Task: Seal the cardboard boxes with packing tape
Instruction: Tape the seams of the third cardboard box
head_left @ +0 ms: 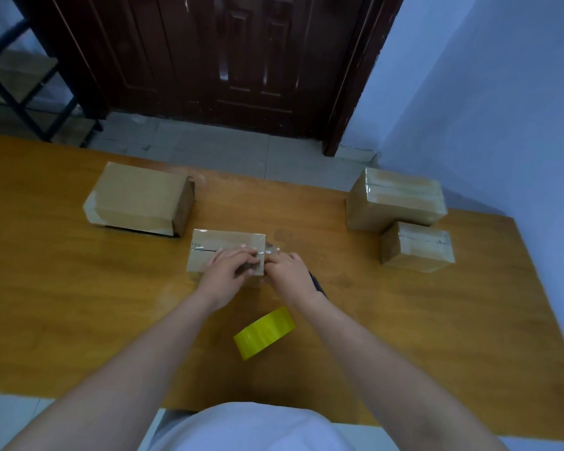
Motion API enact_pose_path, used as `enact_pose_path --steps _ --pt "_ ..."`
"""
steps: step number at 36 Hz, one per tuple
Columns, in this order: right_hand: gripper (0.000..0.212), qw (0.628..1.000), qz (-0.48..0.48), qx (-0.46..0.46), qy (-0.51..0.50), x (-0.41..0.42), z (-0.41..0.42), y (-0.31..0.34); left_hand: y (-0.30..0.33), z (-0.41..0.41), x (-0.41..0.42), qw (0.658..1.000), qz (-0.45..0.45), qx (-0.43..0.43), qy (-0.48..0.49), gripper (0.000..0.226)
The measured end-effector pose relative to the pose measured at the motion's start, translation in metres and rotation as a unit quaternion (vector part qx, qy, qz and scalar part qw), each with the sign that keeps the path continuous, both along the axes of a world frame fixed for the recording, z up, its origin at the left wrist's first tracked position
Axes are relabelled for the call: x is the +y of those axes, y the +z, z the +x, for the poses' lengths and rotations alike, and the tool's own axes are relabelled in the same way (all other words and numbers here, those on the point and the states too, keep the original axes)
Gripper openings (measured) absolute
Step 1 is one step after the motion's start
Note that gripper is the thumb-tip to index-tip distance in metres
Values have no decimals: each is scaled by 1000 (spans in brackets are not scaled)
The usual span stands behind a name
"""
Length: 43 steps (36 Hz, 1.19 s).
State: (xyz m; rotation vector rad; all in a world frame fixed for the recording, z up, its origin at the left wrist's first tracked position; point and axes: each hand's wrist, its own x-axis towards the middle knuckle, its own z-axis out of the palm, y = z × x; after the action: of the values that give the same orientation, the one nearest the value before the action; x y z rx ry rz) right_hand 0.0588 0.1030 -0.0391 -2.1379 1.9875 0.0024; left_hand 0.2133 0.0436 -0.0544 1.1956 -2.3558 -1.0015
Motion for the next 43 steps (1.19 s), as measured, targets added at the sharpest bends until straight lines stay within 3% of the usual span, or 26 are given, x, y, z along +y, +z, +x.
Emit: enact_pose_path --steps 5,7,15,21,23,27,30,32,37,40,43 --pt "22 995 -20 81 58 -5 -8 0 -3 3 -1 1000 -8 13 -14 23" --pt "18 993 -26 82 75 -8 -12 -3 -4 3 -1 1000 -8 10 -17 24" --pt "35 985 29 48 163 -34 -24 0 -5 2 -1 1000 -9 22 -9 26" --pt "31 984 10 41 172 -49 -28 4 -6 1 -1 1000 -10 14 -4 25" --pt "33 993 32 52 102 -52 -30 1 -5 1 -1 1000 -2 9 -2 25" --pt "34 993 1 -50 -106 -47 -35 2 3 2 -5 998 61 15 -5 23" --pt "22 981 41 -94 -165 -40 -28 0 22 3 -11 962 226 146 54 18" --pt "20 961 27 -147 -231 -34 -23 1 34 7 -18 932 257 205 152 20" --pt "24 899 15 -280 -336 -26 -2 11 39 31 -41 945 66 59 313 15" --pt "22 884 33 -304 -353 -20 14 15 31 36 -46 932 135 -65 330 26" --pt "26 879 49 -322 -348 -17 30 19 24 34 -43 924 215 -86 305 29"
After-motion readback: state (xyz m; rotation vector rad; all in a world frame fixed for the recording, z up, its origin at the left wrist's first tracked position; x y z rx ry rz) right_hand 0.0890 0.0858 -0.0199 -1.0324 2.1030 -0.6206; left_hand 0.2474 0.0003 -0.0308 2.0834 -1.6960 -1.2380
